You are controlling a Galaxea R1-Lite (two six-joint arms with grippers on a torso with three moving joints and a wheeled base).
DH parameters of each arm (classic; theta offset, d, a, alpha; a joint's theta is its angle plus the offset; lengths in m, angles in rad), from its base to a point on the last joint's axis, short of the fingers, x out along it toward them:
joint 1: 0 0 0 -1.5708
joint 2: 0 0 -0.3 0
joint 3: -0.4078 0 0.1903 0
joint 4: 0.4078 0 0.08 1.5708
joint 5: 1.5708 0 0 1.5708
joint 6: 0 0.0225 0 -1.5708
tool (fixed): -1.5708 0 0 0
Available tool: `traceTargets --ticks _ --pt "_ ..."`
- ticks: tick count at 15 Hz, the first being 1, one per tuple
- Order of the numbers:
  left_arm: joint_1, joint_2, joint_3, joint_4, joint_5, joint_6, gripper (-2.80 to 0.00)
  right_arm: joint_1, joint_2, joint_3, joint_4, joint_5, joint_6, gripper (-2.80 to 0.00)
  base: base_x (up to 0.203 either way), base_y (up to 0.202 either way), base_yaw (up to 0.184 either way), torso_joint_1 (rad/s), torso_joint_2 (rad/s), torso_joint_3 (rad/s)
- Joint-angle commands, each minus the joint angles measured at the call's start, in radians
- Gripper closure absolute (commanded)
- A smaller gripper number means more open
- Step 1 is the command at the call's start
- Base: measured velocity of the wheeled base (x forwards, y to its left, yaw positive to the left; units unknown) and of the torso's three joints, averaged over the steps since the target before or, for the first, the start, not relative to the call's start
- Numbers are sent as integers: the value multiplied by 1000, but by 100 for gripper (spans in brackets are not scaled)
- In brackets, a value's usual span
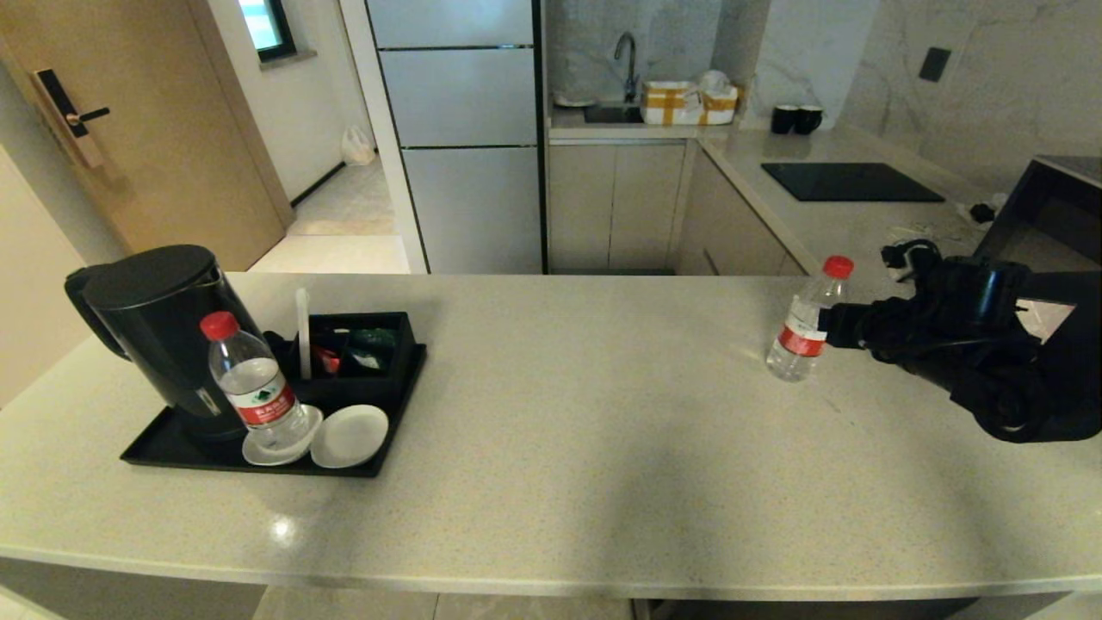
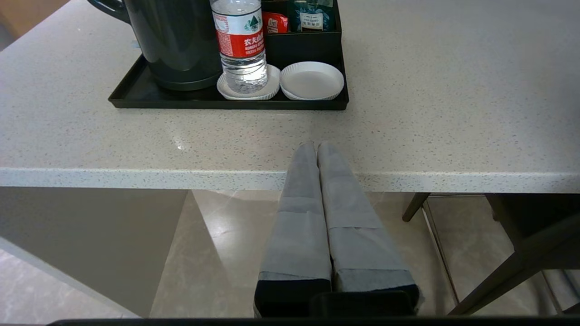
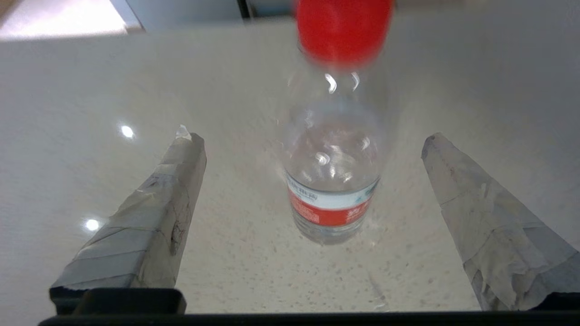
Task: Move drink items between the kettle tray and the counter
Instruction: Pick up the bottled water
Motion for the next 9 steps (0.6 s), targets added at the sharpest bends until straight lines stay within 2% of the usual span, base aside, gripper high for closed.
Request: traceTargets --ticks 1,7,8,9 --pt "0 1 2 -2 0 -4 0 -8 -103 17 -1 3 1 -280 0 0 0 0 0 0" --pt "0 1 2 -3 0 -4 0 -10 -329 52 35 24 5 -280 0 0 0 0 0 0" --pt "0 1 2 -3 0 -4 0 -8 -362 59 49 34 6 0 0 0 0 0 0 0" --pt "0 1 2 -3 0 -4 0 0 -389 64 57 41 8 0 0 0 0 0 0 0"
